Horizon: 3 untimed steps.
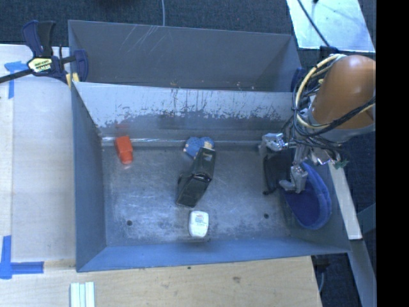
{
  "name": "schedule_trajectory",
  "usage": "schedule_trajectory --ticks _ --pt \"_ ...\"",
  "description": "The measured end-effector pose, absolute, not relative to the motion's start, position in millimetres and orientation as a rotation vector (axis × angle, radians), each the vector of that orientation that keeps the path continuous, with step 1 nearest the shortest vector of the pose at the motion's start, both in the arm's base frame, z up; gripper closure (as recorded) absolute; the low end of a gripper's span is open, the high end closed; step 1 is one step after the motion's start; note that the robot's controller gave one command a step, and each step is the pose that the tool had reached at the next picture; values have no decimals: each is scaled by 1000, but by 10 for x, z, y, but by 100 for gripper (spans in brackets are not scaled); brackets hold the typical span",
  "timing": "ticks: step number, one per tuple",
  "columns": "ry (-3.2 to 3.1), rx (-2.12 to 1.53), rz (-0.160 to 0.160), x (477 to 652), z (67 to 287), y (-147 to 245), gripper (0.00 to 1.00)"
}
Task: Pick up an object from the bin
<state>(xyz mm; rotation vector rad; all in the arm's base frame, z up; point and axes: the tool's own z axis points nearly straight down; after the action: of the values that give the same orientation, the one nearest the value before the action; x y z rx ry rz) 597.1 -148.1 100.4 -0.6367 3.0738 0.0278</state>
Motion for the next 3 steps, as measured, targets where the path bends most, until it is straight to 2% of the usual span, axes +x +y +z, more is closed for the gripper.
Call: schedule_trajectory --ticks 1,2,3 --pt "2912 -1176 55 6170 998 -1349 0" --pt "2876 -1233 20 6099 999 -1456 0" --pt "2670 -1648 20 6293 730 -1266 0"
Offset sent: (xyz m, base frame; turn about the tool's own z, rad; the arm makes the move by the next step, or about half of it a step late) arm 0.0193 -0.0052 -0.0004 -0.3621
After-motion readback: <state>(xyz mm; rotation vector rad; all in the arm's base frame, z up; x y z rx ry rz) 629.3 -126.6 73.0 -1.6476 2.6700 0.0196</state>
